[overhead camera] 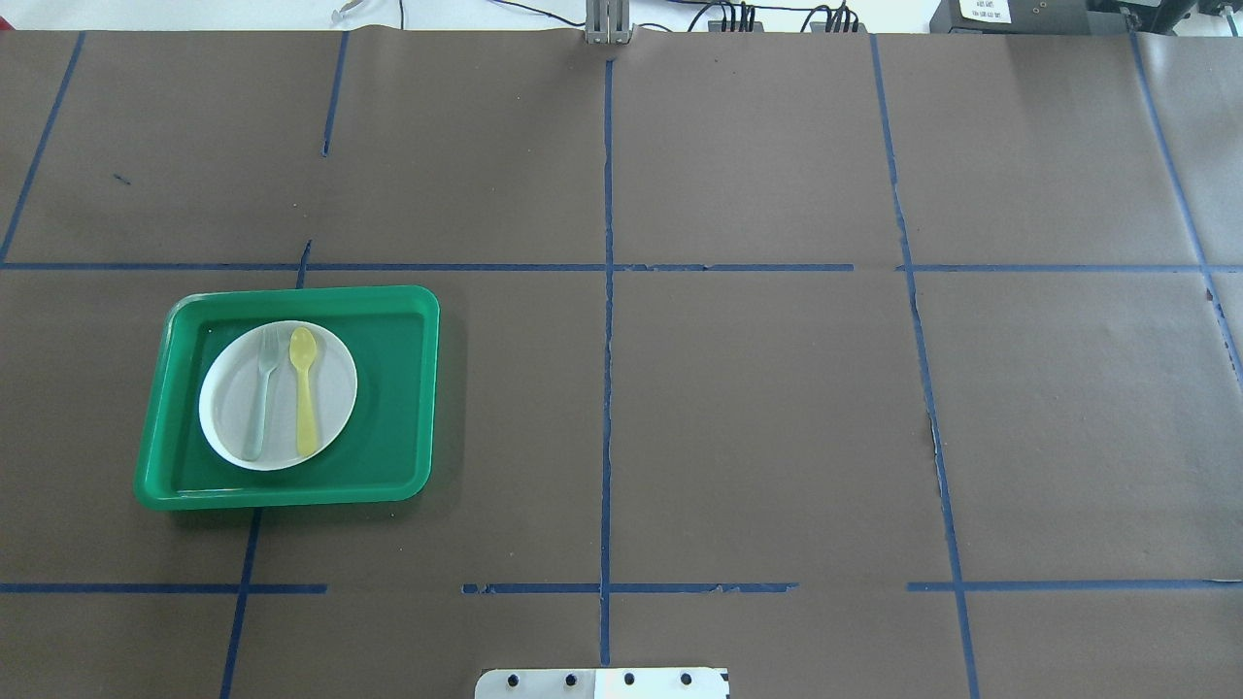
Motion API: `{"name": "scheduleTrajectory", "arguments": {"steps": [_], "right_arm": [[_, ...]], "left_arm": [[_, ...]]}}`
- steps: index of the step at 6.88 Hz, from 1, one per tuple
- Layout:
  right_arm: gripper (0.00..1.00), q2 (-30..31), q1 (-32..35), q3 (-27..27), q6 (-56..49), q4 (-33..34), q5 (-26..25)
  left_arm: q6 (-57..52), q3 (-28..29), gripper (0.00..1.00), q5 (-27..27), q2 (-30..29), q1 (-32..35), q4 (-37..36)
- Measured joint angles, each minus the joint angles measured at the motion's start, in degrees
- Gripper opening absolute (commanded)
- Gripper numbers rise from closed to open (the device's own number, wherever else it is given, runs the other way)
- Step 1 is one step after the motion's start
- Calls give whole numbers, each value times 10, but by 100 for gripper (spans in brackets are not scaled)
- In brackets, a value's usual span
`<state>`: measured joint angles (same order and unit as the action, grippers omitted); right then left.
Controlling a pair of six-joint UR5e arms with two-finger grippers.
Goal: Place spoon
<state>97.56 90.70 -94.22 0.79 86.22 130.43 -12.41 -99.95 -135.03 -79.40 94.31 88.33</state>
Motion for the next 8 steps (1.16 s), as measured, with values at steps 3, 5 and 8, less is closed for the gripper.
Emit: {"name": "scheduleTrajectory", "arguments": {"steps": [3, 5, 8], "right_arm": [[100, 0, 0, 0, 0, 0, 0], [100, 0, 0, 0, 0, 0, 0], [100, 0, 0, 0, 0, 0, 0]], "left_arm": [[-3, -12, 100, -26, -13, -2, 14], [26, -26, 100, -94, -19, -26, 92], [317, -94, 100, -11, -44, -160, 162]]}}
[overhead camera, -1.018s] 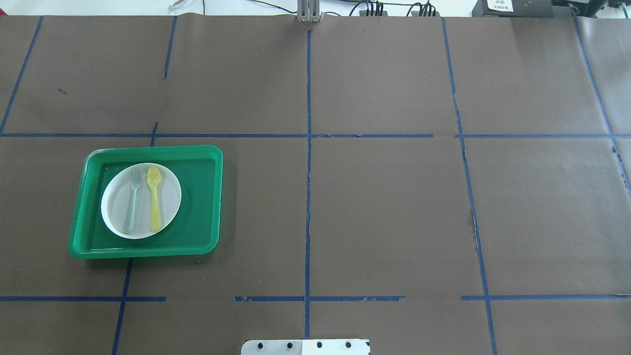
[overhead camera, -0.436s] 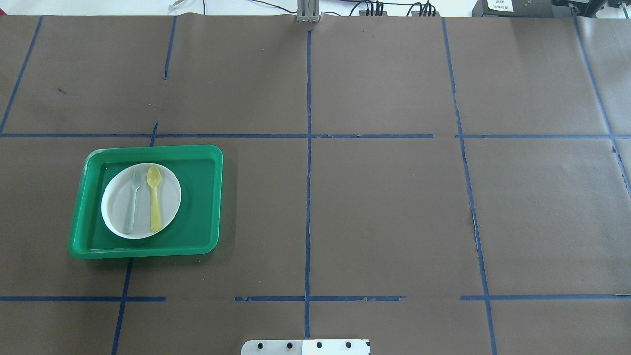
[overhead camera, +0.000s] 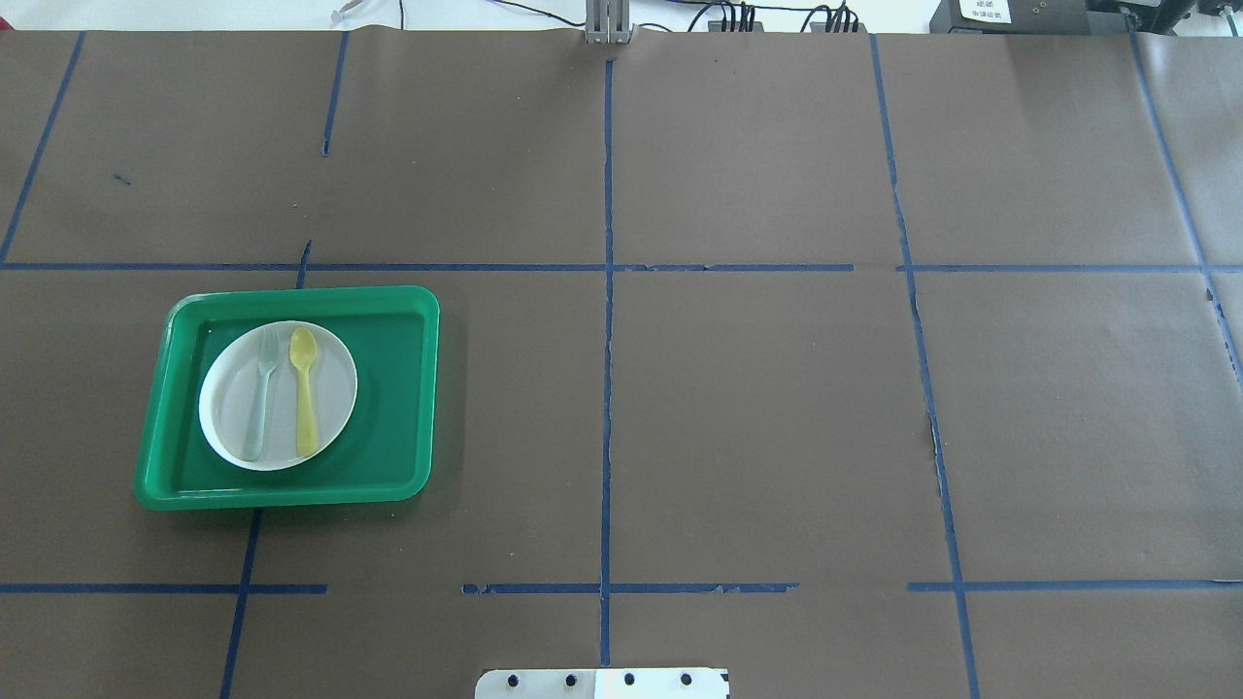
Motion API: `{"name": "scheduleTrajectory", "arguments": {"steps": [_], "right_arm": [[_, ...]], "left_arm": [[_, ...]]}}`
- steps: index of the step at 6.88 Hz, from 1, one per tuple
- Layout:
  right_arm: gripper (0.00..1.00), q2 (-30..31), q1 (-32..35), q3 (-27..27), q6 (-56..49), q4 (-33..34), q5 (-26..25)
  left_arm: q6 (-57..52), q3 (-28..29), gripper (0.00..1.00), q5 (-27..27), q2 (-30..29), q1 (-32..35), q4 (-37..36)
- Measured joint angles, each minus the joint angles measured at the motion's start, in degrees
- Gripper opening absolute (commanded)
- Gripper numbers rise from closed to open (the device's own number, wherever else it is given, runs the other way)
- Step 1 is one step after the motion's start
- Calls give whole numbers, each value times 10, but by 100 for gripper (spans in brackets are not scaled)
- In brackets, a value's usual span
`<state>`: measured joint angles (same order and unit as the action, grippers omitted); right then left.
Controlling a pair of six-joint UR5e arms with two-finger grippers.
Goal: Place spoon
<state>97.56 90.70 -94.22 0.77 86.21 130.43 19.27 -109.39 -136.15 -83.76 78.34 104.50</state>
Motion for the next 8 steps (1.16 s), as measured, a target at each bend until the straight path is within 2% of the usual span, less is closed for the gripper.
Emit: {"name": "scheduleTrajectory", "arguments": {"steps": [2, 4, 5, 6, 8], "right_arm": [[100, 0, 0, 0, 0, 0, 0], [100, 0, 0, 0, 0, 0, 0], [100, 0, 0, 0, 0, 0, 0], [100, 0, 0, 0, 0, 0, 0], [100, 0, 0, 0, 0, 0, 0]], "left_arm": [[202, -18, 100, 49, -54, -120, 13], [396, -13, 100, 131, -117, -255, 16], [455, 1, 92, 160, -141, -301, 17], [493, 28, 66, 183, -168, -334, 17], [517, 60, 63, 197, -193, -365, 19]]}}
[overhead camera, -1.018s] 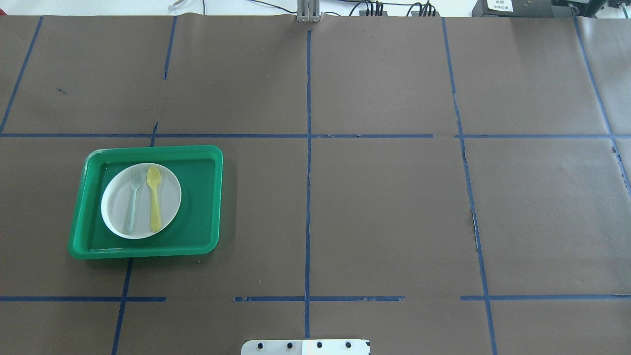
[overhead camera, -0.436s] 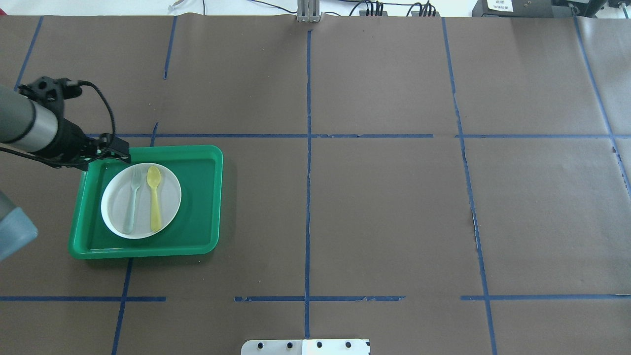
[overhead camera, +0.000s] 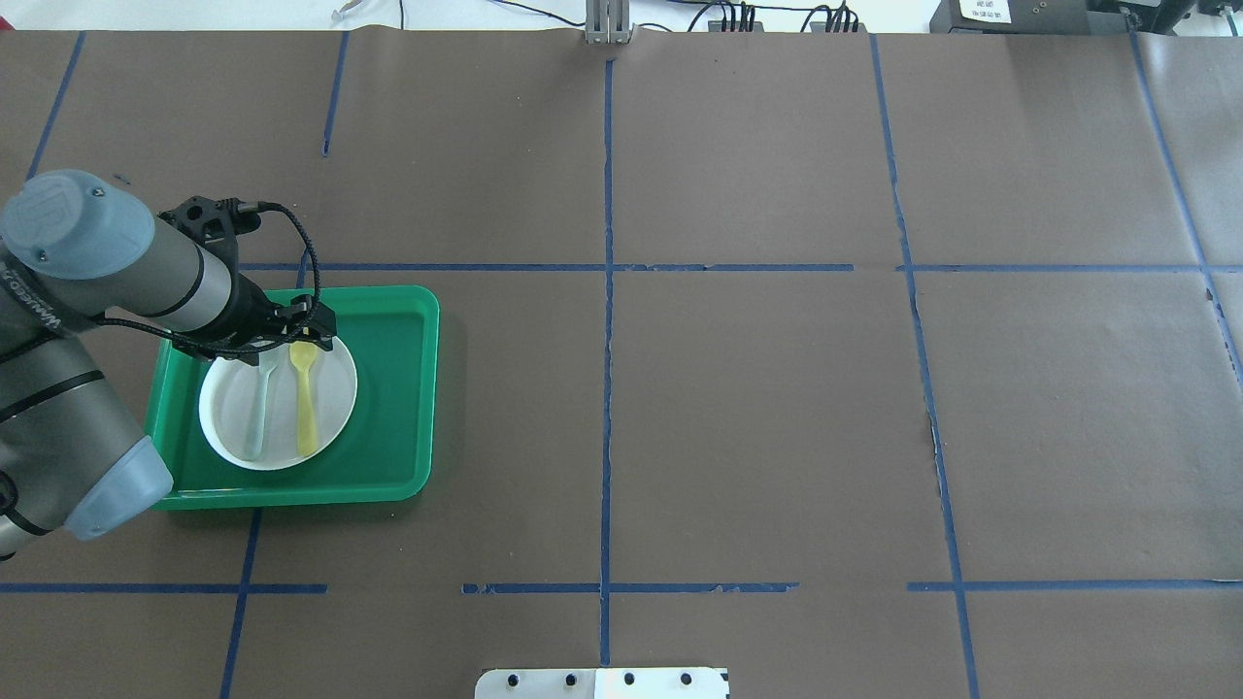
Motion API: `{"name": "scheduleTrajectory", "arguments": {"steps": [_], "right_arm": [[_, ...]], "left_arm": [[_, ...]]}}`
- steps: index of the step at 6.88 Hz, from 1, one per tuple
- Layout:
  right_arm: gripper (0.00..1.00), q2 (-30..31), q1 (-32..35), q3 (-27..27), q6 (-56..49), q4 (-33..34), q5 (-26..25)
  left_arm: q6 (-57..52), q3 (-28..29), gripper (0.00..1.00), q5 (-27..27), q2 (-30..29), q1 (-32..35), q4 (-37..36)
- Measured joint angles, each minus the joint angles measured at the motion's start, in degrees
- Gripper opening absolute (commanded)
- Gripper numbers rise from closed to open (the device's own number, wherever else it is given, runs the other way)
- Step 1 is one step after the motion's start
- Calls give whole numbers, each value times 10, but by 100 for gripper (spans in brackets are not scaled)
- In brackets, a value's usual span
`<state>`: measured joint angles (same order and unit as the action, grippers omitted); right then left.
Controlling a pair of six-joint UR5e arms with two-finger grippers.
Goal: Place spoon
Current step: 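Move the left gripper over the yellow spoon on the white plate, then lower the left gripper and close it on the yellow spoon handle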
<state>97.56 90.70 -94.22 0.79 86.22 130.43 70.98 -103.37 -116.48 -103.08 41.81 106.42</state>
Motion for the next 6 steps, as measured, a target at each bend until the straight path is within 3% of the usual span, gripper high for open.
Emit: {"name": "scheduleTrajectory", "arguments": {"steps": [5, 6], "right_arm": [[100, 0, 0, 0, 0, 0, 0], [100, 0, 0, 0, 0, 0, 0]], "left_arm": [[10, 27, 62, 1, -3, -27, 1], [10, 31, 59, 1, -2, -28, 1]]}}
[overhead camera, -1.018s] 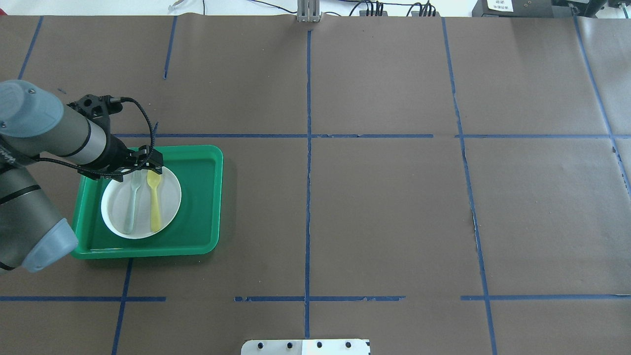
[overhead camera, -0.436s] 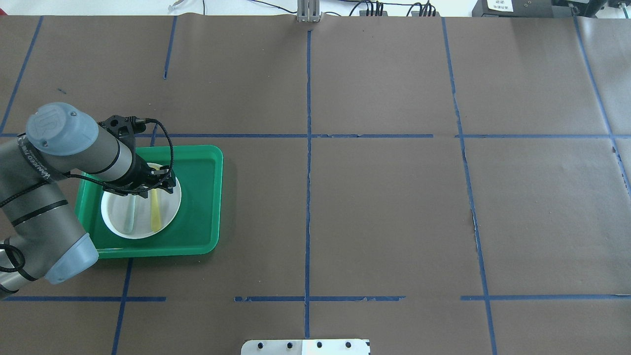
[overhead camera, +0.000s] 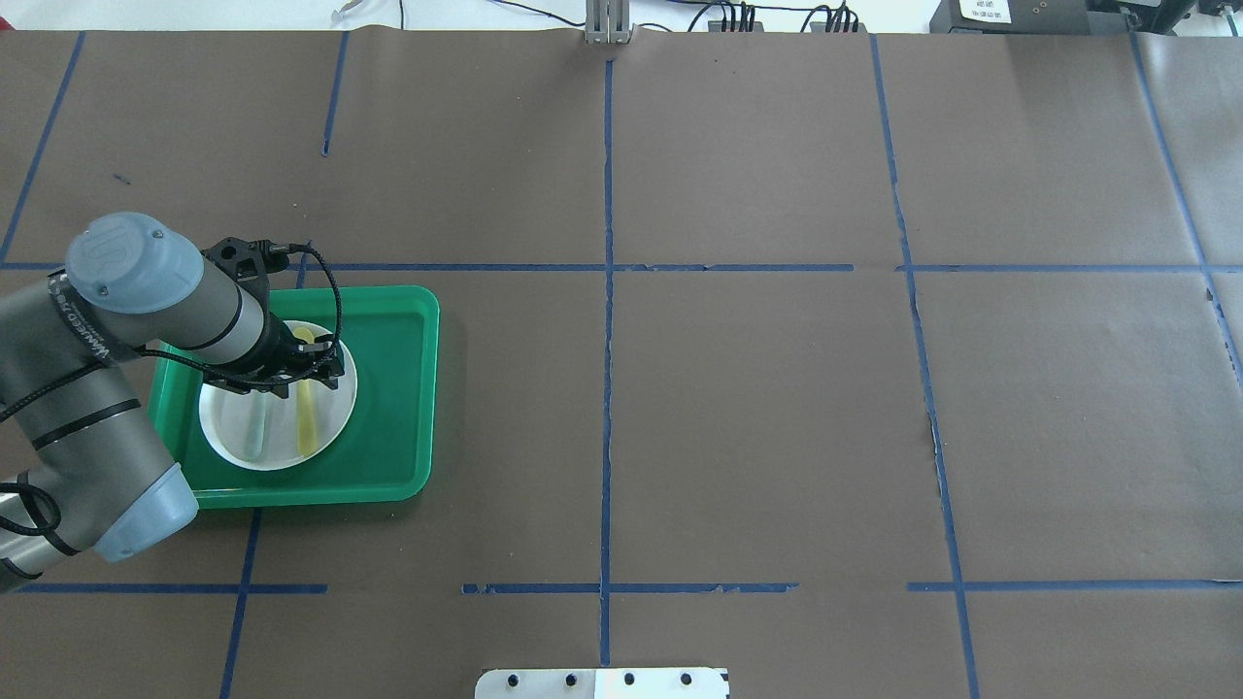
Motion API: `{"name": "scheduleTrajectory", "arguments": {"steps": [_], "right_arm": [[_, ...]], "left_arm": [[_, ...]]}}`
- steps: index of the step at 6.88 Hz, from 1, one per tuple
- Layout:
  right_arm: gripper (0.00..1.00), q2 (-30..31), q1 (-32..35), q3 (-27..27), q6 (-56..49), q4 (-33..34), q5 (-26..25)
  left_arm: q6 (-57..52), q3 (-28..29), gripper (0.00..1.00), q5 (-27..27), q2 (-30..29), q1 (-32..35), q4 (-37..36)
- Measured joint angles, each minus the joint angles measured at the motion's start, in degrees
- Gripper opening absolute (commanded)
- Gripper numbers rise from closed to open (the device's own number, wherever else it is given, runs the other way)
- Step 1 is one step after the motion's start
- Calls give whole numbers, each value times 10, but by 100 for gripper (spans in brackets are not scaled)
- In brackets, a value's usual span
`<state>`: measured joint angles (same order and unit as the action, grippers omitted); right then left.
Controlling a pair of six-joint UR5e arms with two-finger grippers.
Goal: Place spoon
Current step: 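Lower the left gripper and close it on the yellow spoon handle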
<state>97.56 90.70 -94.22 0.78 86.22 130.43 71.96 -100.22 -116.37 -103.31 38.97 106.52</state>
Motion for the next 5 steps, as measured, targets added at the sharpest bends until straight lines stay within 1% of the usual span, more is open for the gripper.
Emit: {"name": "scheduleTrajectory", "arguments": {"steps": [1, 2, 4, 5], "right_arm": [[100, 0, 0, 0, 0, 0, 0], [100, 0, 0, 0, 0, 0, 0], [100, 0, 0, 0, 0, 0, 0], [100, 0, 0, 0, 0, 0, 0]], "left_arm": [[-1, 4, 47, 0, 0, -1, 0], [-1, 6, 37, 0, 0, -1, 0], [-2, 9, 34, 0, -1, -1, 0], [-3, 9, 28, 0, 0, -1, 0]]}}
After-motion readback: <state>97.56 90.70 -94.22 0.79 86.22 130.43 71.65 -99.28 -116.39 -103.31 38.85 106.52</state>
